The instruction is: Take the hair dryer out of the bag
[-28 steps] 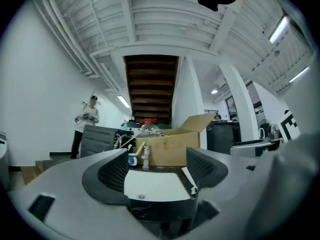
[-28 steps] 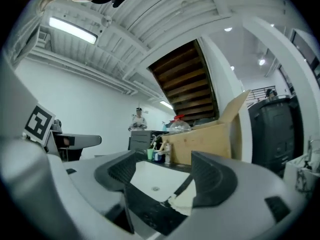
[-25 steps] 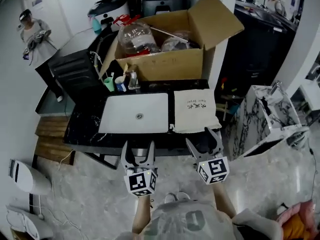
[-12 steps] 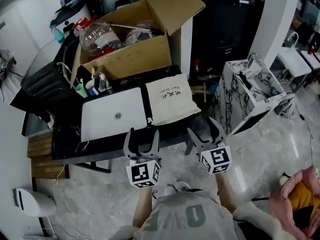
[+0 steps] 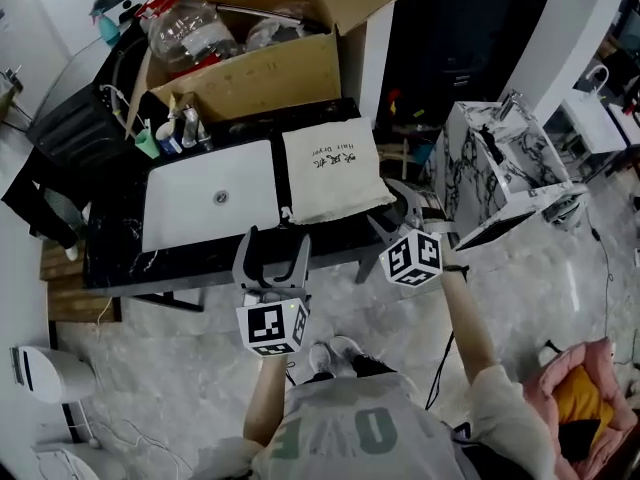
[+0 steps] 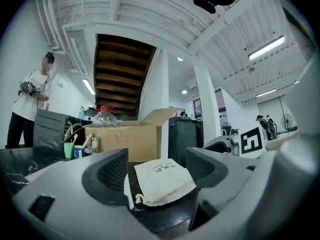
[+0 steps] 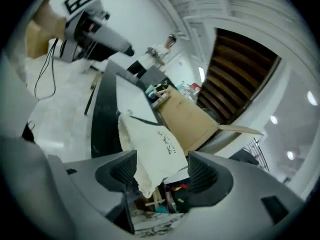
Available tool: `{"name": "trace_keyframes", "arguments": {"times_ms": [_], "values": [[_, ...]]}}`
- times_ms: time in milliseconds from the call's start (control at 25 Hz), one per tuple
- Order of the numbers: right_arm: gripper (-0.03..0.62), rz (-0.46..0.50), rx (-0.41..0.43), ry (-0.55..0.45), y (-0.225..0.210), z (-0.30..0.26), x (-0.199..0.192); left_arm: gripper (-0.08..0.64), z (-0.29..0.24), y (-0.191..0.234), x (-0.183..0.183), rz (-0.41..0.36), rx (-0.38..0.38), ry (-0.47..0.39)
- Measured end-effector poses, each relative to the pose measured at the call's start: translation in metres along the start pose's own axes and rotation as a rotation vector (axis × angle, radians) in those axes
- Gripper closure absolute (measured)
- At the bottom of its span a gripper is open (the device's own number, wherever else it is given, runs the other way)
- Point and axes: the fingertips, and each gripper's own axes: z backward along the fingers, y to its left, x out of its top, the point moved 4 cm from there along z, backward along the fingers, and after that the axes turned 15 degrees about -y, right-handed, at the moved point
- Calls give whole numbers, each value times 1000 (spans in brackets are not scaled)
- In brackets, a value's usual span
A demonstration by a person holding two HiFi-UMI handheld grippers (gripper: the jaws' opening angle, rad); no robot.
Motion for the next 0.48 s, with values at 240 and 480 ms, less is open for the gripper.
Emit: {"name": "trace_keyframes", "arguments": {"times_ms": [240,480], "values": [[261,219,183,69,22,-40,-33,224,-3,-9,-22,12,-24,59],[339,260,227,94,34,-57,-48,224,-2,-14,-38,35,-28,99]]}}
